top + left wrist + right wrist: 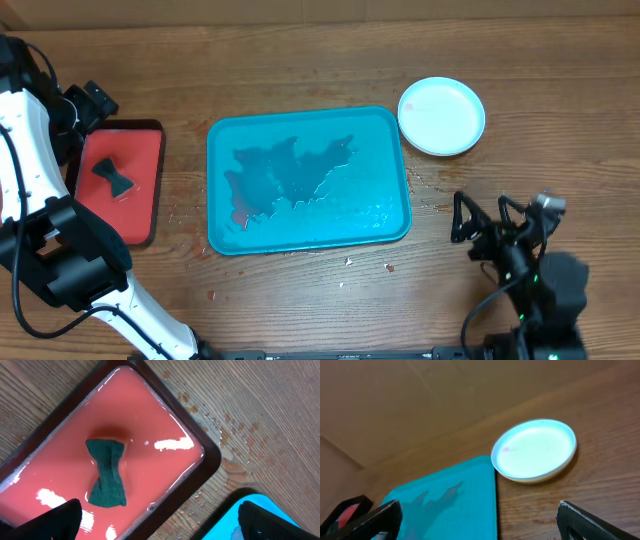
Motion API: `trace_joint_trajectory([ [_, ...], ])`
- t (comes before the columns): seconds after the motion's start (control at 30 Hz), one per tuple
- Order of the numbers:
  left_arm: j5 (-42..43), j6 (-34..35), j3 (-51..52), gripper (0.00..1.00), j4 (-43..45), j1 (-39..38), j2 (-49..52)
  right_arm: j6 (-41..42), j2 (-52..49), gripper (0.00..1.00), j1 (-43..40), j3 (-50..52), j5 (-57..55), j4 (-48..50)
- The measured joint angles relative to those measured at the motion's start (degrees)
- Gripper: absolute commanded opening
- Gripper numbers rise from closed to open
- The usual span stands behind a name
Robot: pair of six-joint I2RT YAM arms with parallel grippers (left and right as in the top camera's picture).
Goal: Clean dirty plates on tray and stack at the side
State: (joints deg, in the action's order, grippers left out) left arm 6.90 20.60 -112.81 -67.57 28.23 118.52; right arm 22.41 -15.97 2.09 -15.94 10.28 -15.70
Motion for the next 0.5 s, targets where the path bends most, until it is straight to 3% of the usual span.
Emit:
trace_joint_trajectory([
  [0.27, 0.0, 0.0, 0.0, 1.00, 0.0, 0.0, 0.0, 0.0, 13.9, 1.00, 2.1, 9.9, 0.0, 3.5],
  [0.5, 0.0, 0.0, 0.0, 1.00, 0.0, 0.0, 0.0, 0.0, 15.1, 1.00, 2.1, 11.3, -1.5, 7.5],
])
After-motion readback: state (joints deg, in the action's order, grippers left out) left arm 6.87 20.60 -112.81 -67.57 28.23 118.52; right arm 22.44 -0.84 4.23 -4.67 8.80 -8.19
